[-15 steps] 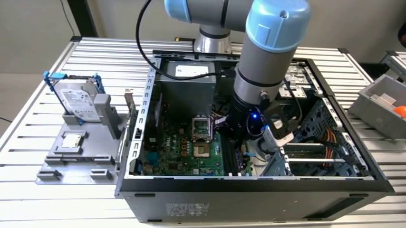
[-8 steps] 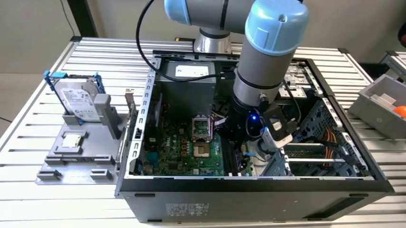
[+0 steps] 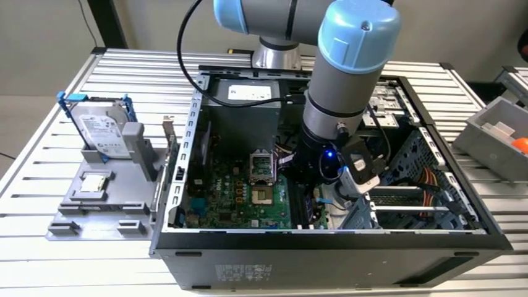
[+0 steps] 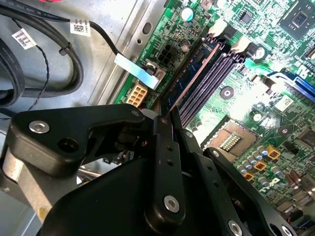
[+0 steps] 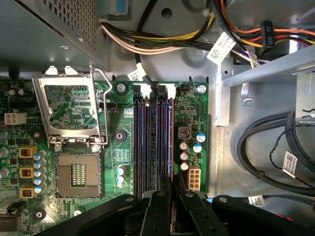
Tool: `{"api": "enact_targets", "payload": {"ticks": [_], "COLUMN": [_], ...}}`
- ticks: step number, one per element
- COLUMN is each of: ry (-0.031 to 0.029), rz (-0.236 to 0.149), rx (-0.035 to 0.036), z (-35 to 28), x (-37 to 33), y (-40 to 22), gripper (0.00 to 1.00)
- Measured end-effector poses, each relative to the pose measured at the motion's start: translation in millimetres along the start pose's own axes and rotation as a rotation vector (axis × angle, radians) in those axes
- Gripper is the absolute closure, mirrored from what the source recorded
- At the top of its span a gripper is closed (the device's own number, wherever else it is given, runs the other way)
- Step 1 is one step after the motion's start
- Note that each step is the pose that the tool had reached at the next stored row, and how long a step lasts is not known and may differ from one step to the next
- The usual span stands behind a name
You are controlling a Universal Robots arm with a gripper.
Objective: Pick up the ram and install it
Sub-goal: 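Insert the ram into the slot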
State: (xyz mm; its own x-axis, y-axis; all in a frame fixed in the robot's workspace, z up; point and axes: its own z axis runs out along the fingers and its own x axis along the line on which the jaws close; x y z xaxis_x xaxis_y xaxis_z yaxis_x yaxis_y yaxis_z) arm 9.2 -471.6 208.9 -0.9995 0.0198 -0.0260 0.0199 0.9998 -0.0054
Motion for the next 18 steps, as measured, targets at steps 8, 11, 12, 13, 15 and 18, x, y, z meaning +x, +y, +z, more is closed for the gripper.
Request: {"api": "enact_targets", "payload": {"ticks": [8,11,12,13,15,18], "ry": [0.0000,0.0000,0.0000,0.0000,0.0003,0.0006], "rz": [0.000,0.000,0.000,0.000,0.000,0.000], "rx": [-0.0002,-0.0001,0.0000,-0.0001,0.0000,-0.0001], "z": [0.0,-5.7,-8.4,-11.6,-19.0,-27.2], "x": [0.0,-0.1,-0.2,-0.3,-0.5,-0.7], "y": [0.0,0.0,0.0,-0.1,-0.1,-0.1], "gripper": [0.00,0.00,0.00,0.00,0.00,0.00]}}
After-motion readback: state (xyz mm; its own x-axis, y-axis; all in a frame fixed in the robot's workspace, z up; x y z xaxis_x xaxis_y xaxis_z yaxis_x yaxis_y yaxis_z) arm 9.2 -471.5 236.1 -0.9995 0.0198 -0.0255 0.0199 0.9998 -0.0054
